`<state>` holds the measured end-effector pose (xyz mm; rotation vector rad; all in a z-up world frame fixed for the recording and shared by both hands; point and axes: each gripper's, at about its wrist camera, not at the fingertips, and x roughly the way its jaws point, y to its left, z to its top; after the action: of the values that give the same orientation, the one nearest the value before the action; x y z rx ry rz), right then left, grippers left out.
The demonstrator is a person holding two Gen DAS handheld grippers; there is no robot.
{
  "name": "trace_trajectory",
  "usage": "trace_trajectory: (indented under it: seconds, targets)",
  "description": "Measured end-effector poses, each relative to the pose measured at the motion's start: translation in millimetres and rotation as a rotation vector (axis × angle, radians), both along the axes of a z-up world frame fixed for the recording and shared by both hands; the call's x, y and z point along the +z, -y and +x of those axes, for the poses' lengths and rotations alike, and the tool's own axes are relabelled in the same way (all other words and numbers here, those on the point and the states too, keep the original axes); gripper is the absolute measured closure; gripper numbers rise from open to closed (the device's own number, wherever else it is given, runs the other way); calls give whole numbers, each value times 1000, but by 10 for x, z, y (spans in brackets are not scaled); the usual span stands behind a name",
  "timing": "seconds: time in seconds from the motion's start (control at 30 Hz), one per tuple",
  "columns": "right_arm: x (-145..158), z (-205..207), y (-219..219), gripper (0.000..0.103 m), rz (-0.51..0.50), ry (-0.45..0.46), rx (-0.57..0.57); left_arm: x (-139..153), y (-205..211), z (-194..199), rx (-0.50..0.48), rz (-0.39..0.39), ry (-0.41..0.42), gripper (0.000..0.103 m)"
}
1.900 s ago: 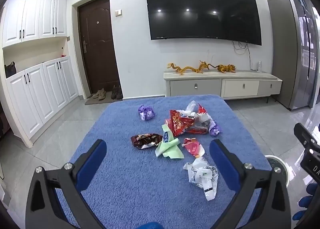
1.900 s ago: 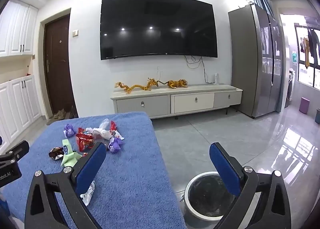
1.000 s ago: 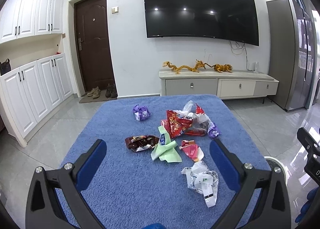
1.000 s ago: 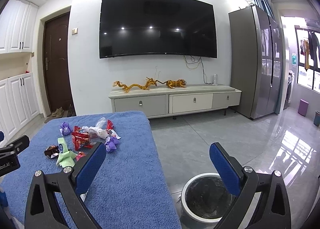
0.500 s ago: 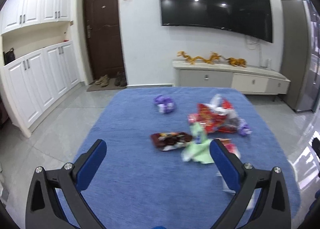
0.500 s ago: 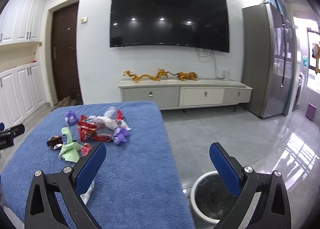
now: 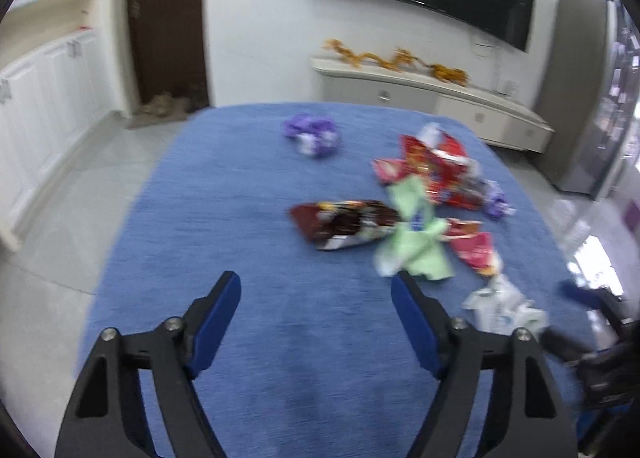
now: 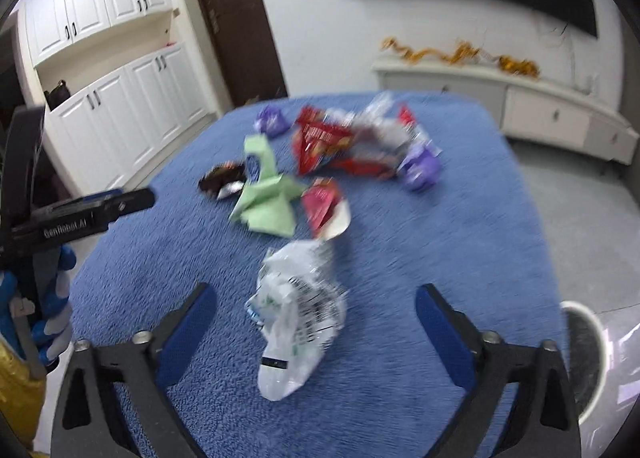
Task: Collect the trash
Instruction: 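Grasp the green wrapper with the left gripper while the right grasps the white plastic bag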
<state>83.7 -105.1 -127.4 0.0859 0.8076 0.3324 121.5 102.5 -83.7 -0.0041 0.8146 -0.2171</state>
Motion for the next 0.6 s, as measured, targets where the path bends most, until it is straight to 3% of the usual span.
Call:
trace_trajectory:
  seconds: [0.07, 0.13, 0.27, 0.43, 0.53, 0.6]
  targets:
    - [-109, 61, 2, 27, 23, -43, 9, -11, 127, 59, -58, -17, -23, 41]
    - [-196, 105, 19, 42, 39, -76, 17, -41, 256, 144, -103, -42, -42, 43]
    - [-229, 113, 48, 44, 74, -85, 40, -87, 521, 360, -146, -50, -50, 44]
    - [-265, 134, 39, 54, 101, -86, 65, -93, 739, 700, -169, -37, -55, 49]
    - [-282, 150, 43, 58, 109, -82, 69, -162, 841, 864, -167, -17, -70, 65]
    - [-272, 135, 50, 64, 117, -75, 73, -216, 849, 936, -155, -20, -96, 82]
